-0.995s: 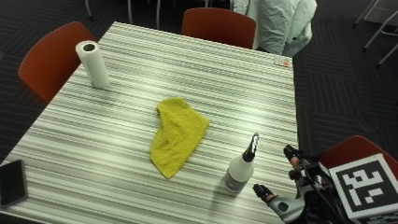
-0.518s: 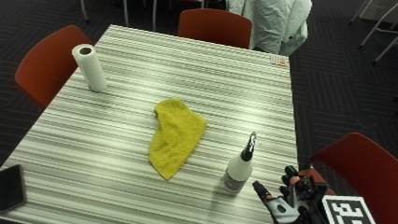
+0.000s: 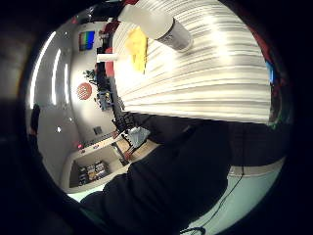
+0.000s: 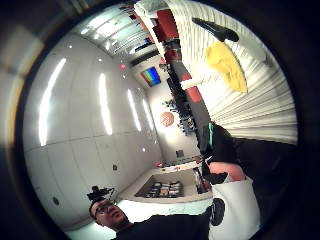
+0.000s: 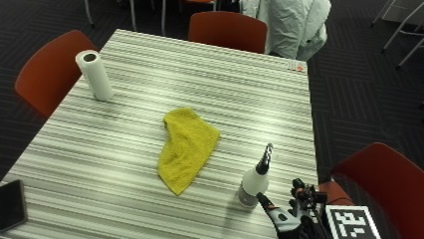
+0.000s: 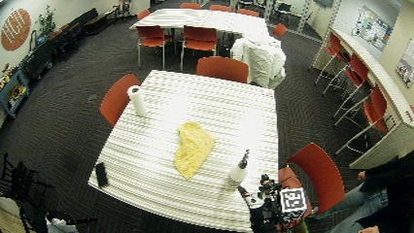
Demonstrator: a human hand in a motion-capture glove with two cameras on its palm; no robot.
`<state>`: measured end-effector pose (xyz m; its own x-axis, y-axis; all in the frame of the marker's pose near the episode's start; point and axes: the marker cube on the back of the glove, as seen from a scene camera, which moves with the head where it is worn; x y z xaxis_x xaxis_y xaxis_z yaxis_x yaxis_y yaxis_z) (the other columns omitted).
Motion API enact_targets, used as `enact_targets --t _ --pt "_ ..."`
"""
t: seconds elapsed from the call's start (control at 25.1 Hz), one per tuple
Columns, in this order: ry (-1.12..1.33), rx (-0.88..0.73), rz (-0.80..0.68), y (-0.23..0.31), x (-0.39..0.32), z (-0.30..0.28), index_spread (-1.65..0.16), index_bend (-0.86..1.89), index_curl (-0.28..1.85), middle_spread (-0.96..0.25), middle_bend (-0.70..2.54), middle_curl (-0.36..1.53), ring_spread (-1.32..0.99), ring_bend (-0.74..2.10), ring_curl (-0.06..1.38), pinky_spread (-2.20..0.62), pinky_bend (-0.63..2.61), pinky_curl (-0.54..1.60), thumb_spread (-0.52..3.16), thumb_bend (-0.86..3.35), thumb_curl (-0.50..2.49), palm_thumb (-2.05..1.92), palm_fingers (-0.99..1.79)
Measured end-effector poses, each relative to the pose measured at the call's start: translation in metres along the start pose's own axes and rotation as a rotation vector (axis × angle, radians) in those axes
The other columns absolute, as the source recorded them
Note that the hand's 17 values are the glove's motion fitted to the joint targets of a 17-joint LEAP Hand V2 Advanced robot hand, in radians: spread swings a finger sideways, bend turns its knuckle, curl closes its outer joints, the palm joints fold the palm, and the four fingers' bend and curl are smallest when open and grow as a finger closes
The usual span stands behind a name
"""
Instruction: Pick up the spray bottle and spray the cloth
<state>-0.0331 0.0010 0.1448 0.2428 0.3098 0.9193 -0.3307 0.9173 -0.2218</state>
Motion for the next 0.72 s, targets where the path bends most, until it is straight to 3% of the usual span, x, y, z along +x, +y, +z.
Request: enact_targets --t 0.36,0.72 --pt "0.033 0.141 0.119 -0.071 0.072 0.023 -0.36 0.14 0.24 0.07 0.2 0.31 0.15 0.38 0.29 0.18 0.41 0.35 1.02 0.05 0.47 0.86 0.05" --pt "0.01 0.172 0.094 -0.1 0.074 0.029 -0.35 0.16 0.25 0.04 0.2 0.33 0.14 0.38 0.3 0.18 0.39 0.35 1.01 0.02 0.5 0.9 0.07"
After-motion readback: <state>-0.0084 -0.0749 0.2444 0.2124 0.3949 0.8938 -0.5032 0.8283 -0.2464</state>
